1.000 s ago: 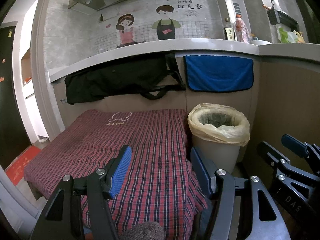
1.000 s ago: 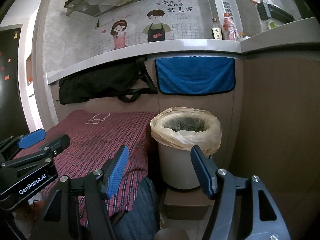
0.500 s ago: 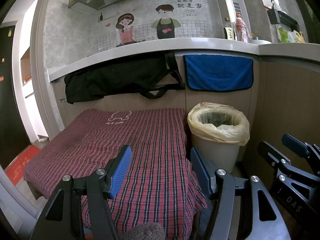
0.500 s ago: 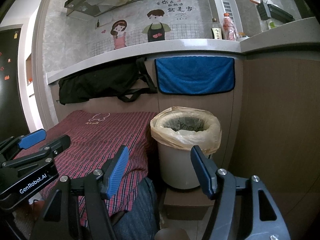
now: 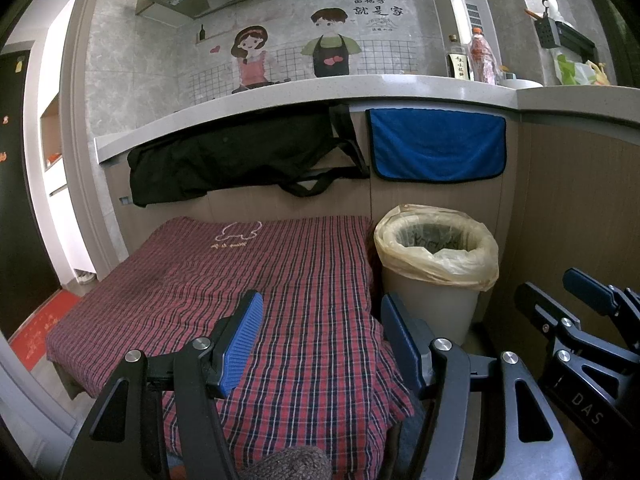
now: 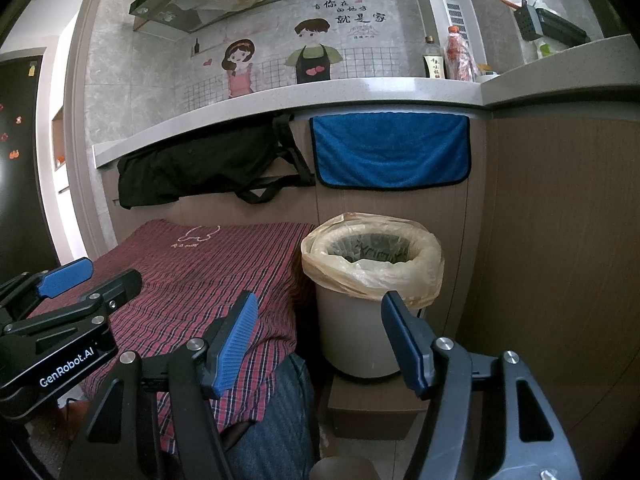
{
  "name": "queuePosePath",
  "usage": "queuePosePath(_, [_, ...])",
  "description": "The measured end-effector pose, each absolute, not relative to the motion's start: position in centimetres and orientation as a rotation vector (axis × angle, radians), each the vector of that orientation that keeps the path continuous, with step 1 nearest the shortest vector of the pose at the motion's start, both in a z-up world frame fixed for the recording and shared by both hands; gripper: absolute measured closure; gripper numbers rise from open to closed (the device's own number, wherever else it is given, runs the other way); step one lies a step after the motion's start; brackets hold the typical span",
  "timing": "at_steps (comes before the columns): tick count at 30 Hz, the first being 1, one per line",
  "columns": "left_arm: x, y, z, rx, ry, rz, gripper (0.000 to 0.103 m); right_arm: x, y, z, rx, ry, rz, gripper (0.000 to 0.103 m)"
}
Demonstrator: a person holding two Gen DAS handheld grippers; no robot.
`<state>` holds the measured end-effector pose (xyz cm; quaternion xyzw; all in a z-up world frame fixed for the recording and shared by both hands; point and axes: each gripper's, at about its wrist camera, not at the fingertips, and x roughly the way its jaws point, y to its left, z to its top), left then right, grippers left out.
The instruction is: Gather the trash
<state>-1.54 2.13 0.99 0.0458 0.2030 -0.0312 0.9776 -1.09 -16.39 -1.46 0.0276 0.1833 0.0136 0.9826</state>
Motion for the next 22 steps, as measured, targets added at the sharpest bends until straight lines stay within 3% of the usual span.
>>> queuePosePath(22, [-1.52,2.54,0.56,0.086,0.421,-0.067,0.041,-0.93,-16.61,-1.43,0.051,0.370,0.035,0.041])
